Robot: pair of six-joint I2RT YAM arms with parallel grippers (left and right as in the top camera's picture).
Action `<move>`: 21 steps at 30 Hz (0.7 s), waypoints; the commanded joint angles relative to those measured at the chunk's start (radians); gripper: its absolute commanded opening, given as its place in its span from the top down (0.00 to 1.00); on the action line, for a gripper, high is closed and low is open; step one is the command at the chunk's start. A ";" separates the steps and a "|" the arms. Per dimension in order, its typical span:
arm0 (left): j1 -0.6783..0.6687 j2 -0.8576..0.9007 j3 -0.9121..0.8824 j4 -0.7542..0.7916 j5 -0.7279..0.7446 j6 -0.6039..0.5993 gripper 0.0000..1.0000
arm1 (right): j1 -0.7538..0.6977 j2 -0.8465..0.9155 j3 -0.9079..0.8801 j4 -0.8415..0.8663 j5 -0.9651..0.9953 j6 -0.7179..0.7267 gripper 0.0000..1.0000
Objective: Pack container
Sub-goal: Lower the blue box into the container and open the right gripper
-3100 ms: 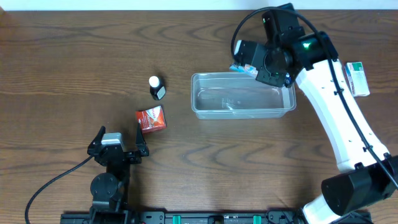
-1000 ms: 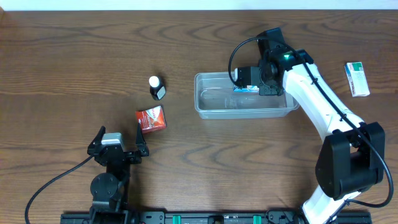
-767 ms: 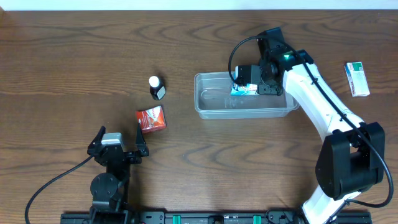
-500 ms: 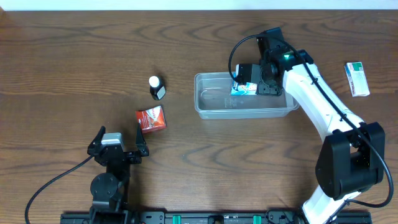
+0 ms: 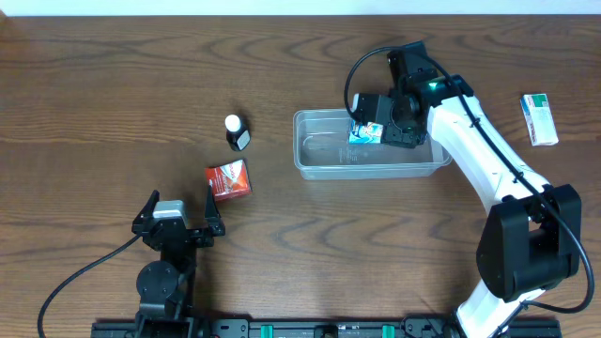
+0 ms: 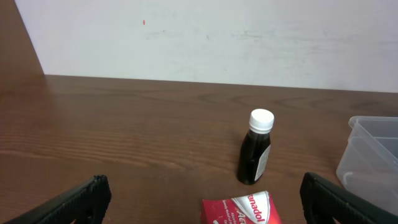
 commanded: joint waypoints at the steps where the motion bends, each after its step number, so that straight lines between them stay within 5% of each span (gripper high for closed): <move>1: 0.004 -0.006 -0.023 -0.033 -0.008 0.016 0.02 | -0.008 0.005 -0.002 0.006 -0.058 0.025 0.34; 5: 0.004 -0.006 -0.023 -0.033 -0.008 0.016 0.02 | -0.009 0.005 -0.002 0.027 -0.057 0.096 0.39; 15: 0.004 -0.006 -0.023 -0.033 -0.008 0.017 0.02 | -0.026 0.005 -0.002 0.208 -0.087 0.605 0.69; 21: 0.004 -0.006 -0.023 -0.033 -0.008 0.017 0.02 | -0.045 0.005 -0.002 0.233 -0.086 0.793 0.91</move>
